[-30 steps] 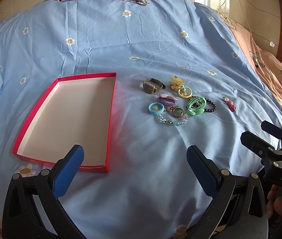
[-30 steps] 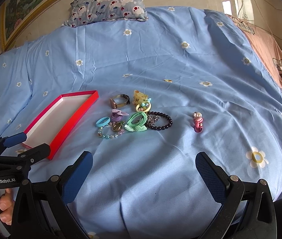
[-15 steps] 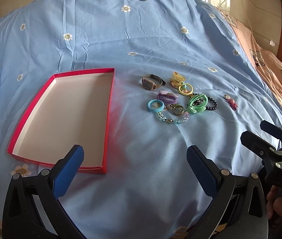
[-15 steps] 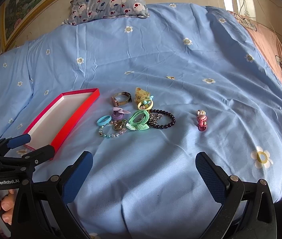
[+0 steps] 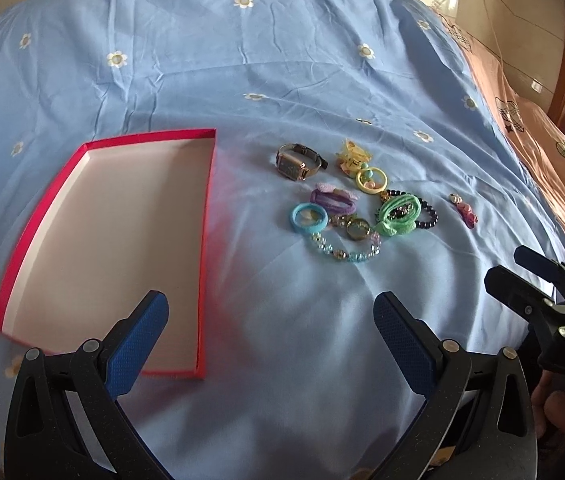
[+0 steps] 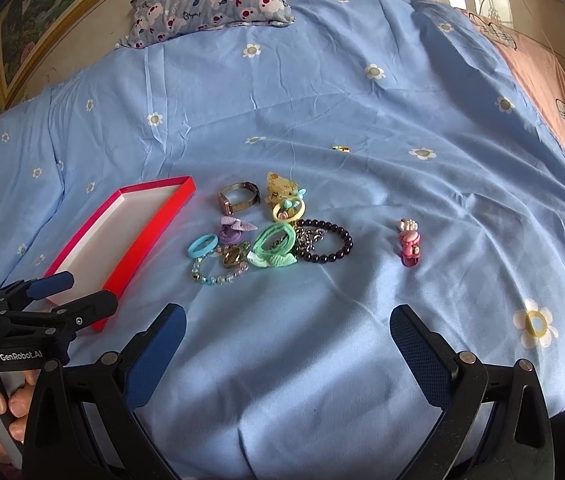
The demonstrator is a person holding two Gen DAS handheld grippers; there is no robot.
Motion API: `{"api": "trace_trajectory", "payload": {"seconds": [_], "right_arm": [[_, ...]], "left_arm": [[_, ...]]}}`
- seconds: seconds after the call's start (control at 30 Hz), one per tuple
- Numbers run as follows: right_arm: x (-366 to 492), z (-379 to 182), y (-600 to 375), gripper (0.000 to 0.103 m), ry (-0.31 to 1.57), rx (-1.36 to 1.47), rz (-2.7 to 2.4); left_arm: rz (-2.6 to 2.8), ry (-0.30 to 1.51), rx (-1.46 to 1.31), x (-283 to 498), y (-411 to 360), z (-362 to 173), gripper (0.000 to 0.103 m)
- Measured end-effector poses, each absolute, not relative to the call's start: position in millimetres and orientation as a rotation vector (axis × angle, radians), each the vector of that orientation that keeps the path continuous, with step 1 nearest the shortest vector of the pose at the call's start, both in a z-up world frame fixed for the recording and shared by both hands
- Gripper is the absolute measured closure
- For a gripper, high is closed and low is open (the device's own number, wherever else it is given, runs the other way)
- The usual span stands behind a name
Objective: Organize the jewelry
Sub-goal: 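Move both tools toward the jewelry pile beside the red box, then grasp the blue hair tie with the left tool while the right tool grasps the green hair tie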
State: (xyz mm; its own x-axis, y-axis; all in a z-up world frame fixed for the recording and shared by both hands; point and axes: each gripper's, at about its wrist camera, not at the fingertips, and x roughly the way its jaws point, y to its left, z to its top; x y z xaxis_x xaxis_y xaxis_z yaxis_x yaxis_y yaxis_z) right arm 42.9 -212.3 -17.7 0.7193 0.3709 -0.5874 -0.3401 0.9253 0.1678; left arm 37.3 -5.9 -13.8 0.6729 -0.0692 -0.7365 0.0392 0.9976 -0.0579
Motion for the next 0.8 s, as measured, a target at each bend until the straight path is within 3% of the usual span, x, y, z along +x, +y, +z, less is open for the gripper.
{"api": "trace_trajectory", "payload": {"seconds": [0.13,0.23,0.6,0.7,0.8], "right_arm": [[55,-13,-213,0.003,0.663,0.063,0.402],[65,-11,-210,0.010,0.671,0.071,0.409],[112,-16,-198,0.041,0.759,0.118,0.450],[124,-21,-192,0.050,0.786,0.119,0.457],[134,-26,-187,0.055,0.811,0.113,0.463]], "left_arm": [[-0.098,0.853,-0.041,53,-5,-14,0.012],[-0.114,0.873,-0.055,68,-2,-15,0.018],[-0.175,0.936,-0.022,110,-9,-20,0.022],[-0.194,0.960,-0.007,123,-14,-26,0.029],[-0.215,0.980,-0.004,134,-17,-33,0.042]]}}
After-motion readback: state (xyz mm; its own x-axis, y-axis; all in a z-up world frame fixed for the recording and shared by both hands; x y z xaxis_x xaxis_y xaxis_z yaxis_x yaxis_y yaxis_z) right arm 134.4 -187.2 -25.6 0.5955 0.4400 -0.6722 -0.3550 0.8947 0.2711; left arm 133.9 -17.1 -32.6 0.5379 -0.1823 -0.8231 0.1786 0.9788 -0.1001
